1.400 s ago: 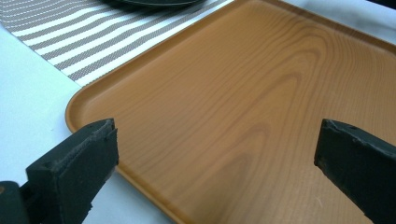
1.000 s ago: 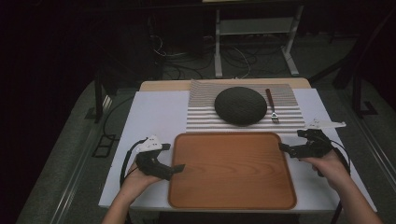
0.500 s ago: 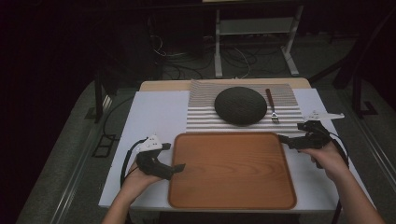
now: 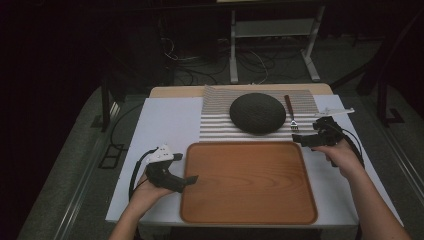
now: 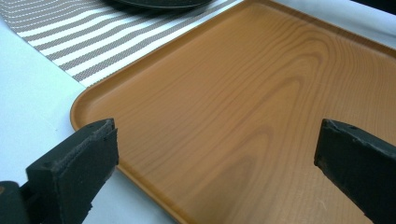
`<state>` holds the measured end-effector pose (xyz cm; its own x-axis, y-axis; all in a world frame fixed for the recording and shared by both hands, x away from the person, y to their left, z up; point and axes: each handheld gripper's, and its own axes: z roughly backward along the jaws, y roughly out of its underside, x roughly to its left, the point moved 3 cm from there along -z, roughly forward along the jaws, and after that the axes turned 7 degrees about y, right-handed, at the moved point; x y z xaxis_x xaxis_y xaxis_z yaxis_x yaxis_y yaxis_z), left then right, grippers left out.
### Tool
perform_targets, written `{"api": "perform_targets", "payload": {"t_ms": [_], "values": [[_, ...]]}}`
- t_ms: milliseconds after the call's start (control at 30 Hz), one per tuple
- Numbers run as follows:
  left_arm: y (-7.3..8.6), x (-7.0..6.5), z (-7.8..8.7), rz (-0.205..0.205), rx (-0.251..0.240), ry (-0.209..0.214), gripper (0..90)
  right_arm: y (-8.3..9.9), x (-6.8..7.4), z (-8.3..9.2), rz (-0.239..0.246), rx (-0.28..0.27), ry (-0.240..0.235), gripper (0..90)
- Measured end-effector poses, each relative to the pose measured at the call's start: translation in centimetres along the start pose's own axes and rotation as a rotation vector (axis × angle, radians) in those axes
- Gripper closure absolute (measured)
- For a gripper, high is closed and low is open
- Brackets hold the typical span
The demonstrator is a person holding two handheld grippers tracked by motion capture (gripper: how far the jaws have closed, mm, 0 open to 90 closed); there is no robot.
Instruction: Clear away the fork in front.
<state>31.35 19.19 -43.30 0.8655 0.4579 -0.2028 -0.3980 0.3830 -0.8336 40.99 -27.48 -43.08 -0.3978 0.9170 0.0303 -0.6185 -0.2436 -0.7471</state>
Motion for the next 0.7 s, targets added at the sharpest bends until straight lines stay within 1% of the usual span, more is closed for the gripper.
{"api": "perform_targets", "payload": {"t_ms": [100, 167, 267, 300, 333, 367, 400, 467, 500, 533, 600, 633, 700], "values": [[0.0, 0.0, 0.0, 0.001, -0.001, 0.001, 0.0, -0.5, -0.2, -0.6, -0.009, 0.005, 0.000, 2.2], [0.0, 0.0, 0.0, 0.001, -0.001, 0.002, 0.0, -0.9, -0.4, -1.0, -0.011, 0.018, 0.009, 3.1], [0.0, 0.0, 0.1, -0.003, -0.002, 0.001, 0.0, -1.6, -0.7, -1.5, -0.029, 0.035, 0.031, 7.6], [0.0, 0.0, 0.1, -0.003, -0.002, 0.001, 0.0, -1.6, -0.7, -1.5, -0.029, 0.035, 0.031, 7.6], [0.0, 0.1, 0.1, -0.004, -0.002, 0.001, 0.0, -2.0, -1.0, -1.9, -0.032, 0.051, 0.044, 10.7], [0.0, 0.1, 0.1, -0.002, -0.003, 0.001, 0.0, -2.2, -1.1, -2.1, -0.034, 0.055, 0.045, 12.6], [0.0, 0.1, 0.1, 0.001, -0.005, 0.000, 0.0, -2.5, -1.2, -2.2, -0.040, 0.066, 0.042, 13.5], [0.0, 0.1, 0.1, 0.002, -0.006, 0.000, 0.0, -3.0, -1.5, -2.7, -0.045, 0.088, 0.050, 14.3], [0.0, 0.1, 0.1, 0.002, -0.006, 0.000, 0.0, -3.0, -1.5, -2.7, -0.045, 0.088, 0.050, 14.3], [0.0, 0.2, 0.1, 0.003, -0.008, 0.000, 0.0, -3.5, -1.7, -3.1, -0.045, 0.114, 0.052, 16.3], [0.0, 0.2, 0.1, 0.005, -0.010, 0.000, 0.0, -4.0, -2.0, -3.5, -0.029, 0.139, 0.063, 19.5], [0.0, 0.2, 0.1, 0.005, -0.010, 0.000, 0.0, -4.3, -2.1, -3.8, -0.032, 0.151, 0.070, 20.2], [0.0, 0.2, 0.1, 0.008, -0.011, 0.003, 0.0, -4.8, -2.4, -4.2, -0.034, 0.166, 0.079, 24.7]]}}
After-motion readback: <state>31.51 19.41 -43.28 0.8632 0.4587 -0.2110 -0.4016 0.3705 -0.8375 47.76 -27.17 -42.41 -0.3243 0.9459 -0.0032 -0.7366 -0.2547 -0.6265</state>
